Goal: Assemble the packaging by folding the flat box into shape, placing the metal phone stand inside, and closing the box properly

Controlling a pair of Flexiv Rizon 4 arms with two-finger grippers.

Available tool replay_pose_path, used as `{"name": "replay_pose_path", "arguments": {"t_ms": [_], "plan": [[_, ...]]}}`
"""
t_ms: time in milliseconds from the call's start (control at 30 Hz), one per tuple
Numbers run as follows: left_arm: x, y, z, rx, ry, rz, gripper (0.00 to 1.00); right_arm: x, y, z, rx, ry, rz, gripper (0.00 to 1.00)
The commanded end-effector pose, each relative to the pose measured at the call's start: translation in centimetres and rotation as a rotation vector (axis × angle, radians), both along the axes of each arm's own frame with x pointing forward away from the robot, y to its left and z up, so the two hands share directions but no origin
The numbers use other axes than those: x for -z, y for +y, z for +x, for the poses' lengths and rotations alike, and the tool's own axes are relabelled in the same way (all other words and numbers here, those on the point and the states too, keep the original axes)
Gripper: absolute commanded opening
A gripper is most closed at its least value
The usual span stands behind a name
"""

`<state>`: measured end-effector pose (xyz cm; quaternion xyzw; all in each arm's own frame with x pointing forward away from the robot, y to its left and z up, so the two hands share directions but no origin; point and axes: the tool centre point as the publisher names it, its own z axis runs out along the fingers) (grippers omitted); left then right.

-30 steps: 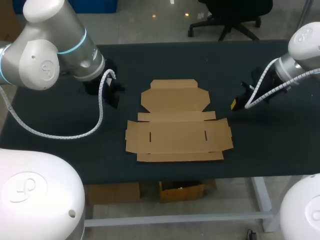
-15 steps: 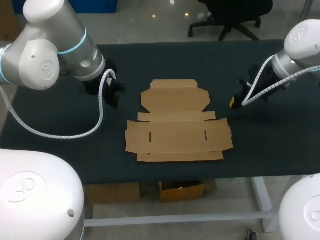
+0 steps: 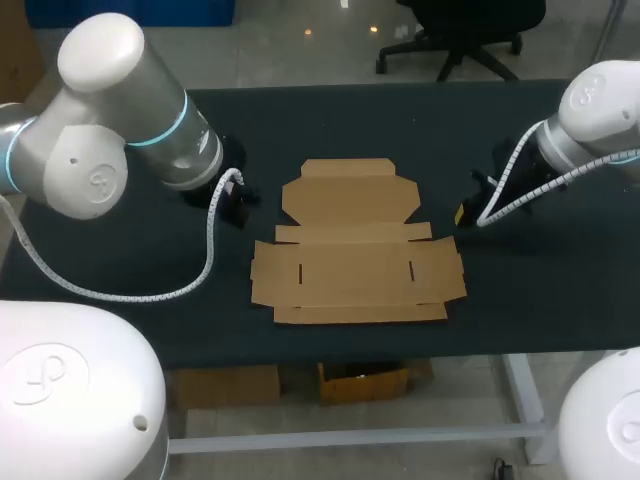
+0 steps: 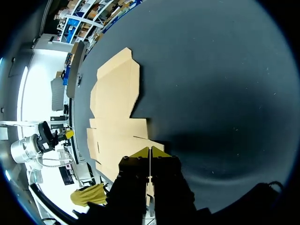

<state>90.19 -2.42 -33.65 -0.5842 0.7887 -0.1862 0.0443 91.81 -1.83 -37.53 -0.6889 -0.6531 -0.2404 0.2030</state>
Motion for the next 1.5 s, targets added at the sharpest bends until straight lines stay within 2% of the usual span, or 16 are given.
{"name": "replay_pose_path", "arguments": {"t_ms": [33, 300, 533, 1233, 1500], "plan": [[0.7, -0.3, 0.8, 0.011, 0.011, -0.014, 0.0, 0.3, 0.1, -0.2, 0.006, -0.012, -0.004, 0.0], [2.1, -0.9, 1.8, 0.027, 0.046, -0.047, 0.0, 1.1, 0.1, 0.0, 0.006, -0.024, 0.003, 0.0], [2.8, -0.3, 2.3, 0.039, 0.05, -0.094, 0.0, 1.8, 0.0, 0.3, 0.008, -0.025, 0.01, 0.0], [3.1, -1.1, 3.4, 0.073, 0.084, -0.118, 0.0, 2.2, 1.6, 1.9, -0.018, -0.058, 0.02, 0.0], [3.8, -1.7, 3.4, 0.084, 0.096, -0.123, 0.0, 2.8, 1.6, 2.3, -0.031, -0.057, 0.03, 0.0]]}}
